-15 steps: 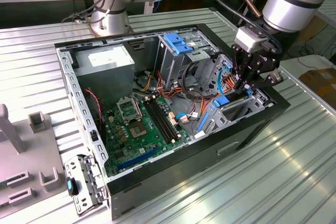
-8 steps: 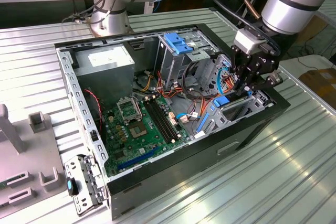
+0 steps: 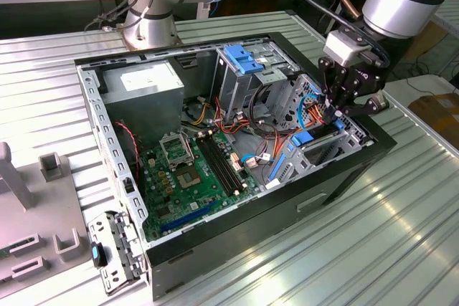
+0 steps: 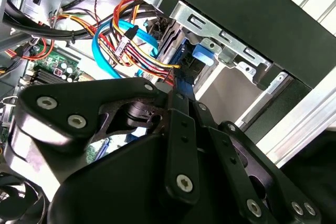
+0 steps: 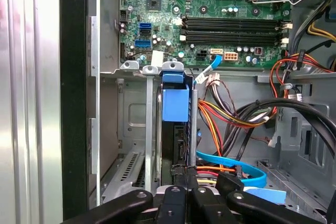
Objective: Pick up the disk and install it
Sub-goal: 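Insert the first disk wire, then insert the second disk wire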
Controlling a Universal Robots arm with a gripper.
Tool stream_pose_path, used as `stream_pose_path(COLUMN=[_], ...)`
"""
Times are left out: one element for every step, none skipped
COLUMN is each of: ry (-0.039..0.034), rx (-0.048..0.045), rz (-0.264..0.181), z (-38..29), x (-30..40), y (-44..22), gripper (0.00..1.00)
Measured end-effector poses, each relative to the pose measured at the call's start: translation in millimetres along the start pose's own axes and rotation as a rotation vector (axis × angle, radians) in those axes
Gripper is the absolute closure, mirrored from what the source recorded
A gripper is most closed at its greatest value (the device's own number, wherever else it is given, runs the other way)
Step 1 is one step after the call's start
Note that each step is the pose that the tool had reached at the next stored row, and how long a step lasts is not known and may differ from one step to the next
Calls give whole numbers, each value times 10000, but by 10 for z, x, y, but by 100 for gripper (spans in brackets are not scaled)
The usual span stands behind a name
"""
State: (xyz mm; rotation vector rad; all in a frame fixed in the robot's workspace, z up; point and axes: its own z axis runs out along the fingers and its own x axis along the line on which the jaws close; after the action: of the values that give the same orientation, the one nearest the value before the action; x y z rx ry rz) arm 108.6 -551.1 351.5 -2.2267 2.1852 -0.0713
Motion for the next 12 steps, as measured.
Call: stream_pose_path(ry=[0, 0, 0, -1, 0, 0, -1, 0, -1, 0, 0, 4], rx=[0, 0, 0, 0, 0, 0, 0, 0, 0, 0, 0, -8], rz=[0, 0, 0, 0, 0, 0, 0, -1, 0, 0, 0, -1], z=[0, 0, 0, 0, -1, -1, -1, -1, -1, -2, -2, -9], x=[0, 0, 0, 0, 0, 0, 0, 0, 0, 0, 0, 1], y=[0, 0, 0, 0, 0, 0, 0, -1, 0, -1, -1, -1], gripper=[89, 89, 89, 89, 89, 89, 89, 89, 89, 89, 89, 89])
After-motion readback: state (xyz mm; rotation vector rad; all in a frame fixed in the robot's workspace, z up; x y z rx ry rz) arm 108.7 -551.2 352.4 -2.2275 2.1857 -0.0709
